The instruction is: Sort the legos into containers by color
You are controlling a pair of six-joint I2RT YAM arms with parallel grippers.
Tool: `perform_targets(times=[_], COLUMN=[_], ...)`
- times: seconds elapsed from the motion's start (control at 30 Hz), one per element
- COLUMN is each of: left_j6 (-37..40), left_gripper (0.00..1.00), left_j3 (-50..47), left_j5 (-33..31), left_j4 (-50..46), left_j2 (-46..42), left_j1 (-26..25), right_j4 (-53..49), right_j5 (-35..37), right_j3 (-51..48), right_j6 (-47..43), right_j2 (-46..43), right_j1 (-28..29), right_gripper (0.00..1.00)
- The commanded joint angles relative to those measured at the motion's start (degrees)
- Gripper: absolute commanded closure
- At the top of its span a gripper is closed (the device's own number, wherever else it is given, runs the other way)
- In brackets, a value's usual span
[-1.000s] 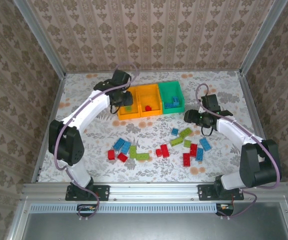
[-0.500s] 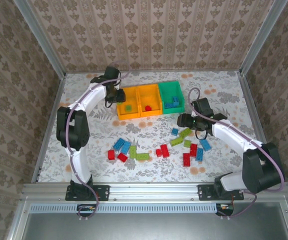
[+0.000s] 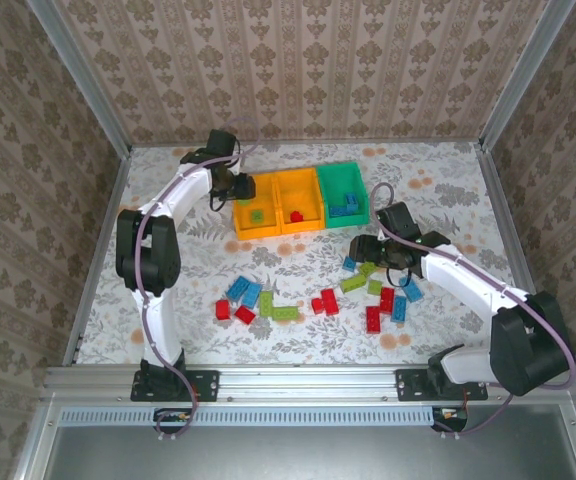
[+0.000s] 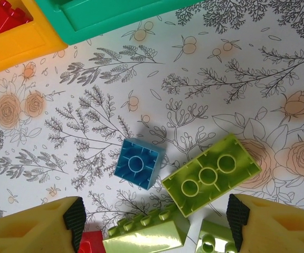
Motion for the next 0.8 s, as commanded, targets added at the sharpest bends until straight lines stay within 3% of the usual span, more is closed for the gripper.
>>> perform_targets(times=[0.0, 0.27, 0.43, 0.77], left_j6=[0.7, 0.7, 0.9, 1.5], left_gripper=[0.48, 0.29, 0.01, 0.00], left_j3=[-1.8, -5.9, -11.4, -24.0], left_j5=[2.0, 2.3, 1.1, -2.3], left_j4=[1.8, 4.6, 8.6, 16.6], left_j2=[-0.9, -4.6, -10.5, -20.4], left_j1=[0.2, -0.9, -3.1, -5.7], right_j4=[-2.5, -3.7, -4.9, -9.6], right_j5=[1.3, 1.8, 2.8, 3.9], right_j3=[-0.6, 2.1, 5.7, 12.0], right_j6=[-0.5, -0.5, 0.6, 2.5], right_j2=[-1.3, 2.9, 8.4, 17.1], right_j1=[0.9, 2.4, 4.2, 7.3], right_gripper=[0.23, 0.22, 0.23, 0.25])
